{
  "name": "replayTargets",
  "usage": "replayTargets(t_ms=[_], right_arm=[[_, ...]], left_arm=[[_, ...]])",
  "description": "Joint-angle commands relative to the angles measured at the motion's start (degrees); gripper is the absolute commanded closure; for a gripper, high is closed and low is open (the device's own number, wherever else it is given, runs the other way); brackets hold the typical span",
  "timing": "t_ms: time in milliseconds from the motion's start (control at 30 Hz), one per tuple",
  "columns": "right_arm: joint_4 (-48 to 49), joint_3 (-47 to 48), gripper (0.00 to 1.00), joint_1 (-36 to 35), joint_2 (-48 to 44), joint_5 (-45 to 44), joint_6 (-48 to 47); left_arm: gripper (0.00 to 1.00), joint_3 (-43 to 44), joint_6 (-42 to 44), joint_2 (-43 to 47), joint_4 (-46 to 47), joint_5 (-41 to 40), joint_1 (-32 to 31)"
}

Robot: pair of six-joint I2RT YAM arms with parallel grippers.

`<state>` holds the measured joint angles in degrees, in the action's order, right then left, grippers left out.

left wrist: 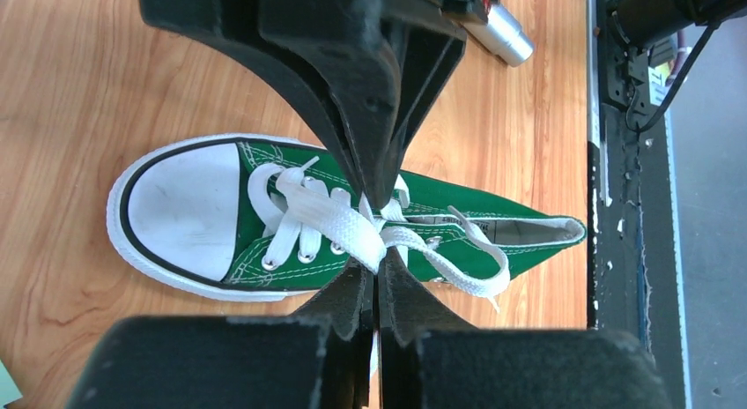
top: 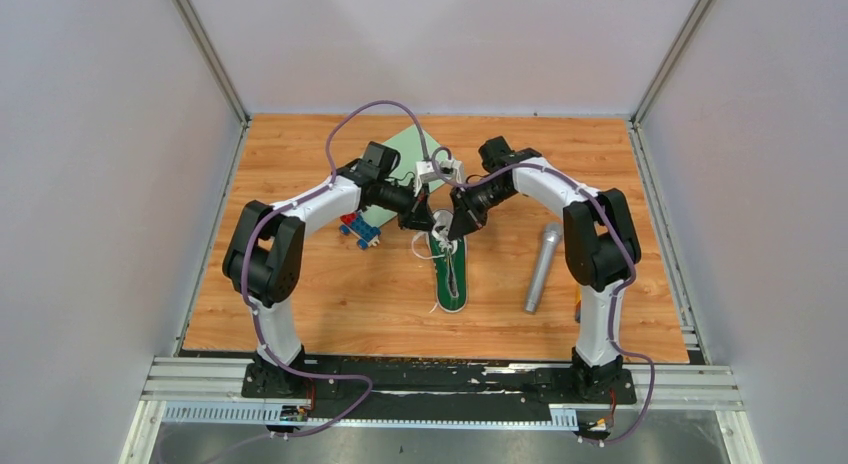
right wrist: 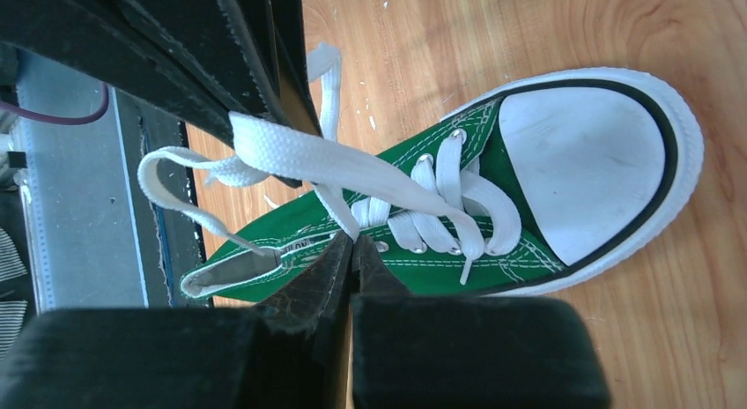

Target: Tie the shoes

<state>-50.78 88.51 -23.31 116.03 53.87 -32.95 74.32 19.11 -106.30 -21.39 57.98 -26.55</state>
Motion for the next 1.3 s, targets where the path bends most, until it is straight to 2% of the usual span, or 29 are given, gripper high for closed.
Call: replayTargets(t_ms=[0, 300, 567, 667, 900, 1067, 1267], right_arm=[[0.16, -0.61, 1.00, 1.30, -4.06, 4.77, 0.98], [0.20, -3.44, 1.00, 1.82, -6.65, 13.15, 4.94], [0.39, -5.64, 1.00, 2.33, -4.85, 19.53, 9.05], [0.66, -5.79, 1.00, 3.22, -4.23, 20.70, 10.72], [2.27, -4.81, 1.00, 4.31, -2.25, 25.69, 16.06], [3.90, -6.49, 0.99, 4.43, -2.22, 26.77, 18.36], [4.07, -6.71, 0.99, 5.56, -2.35, 25.82, 18.15]], left_arm=[[1.00, 1.85, 4.79, -0.37, -1.01, -1.58, -0.31], [1.00, -0.37, 9.75, 1.50, 3.20, -13.50, -2.06], [1.00, -6.03, 2.33, 2.21, 18.98, -25.24, -4.81], [1.00, -7.39, 2.74, 2.67, 20.90, -26.64, -5.72], [1.00, -12.38, 2.13, 5.93, 27.55, -35.79, -6.64], [1.00, -11.17, 1.56, 6.34, 26.83, -33.98, -6.76], [1.00, -4.88, 8.20, 5.51, 15.08, -20.36, -6.65]])
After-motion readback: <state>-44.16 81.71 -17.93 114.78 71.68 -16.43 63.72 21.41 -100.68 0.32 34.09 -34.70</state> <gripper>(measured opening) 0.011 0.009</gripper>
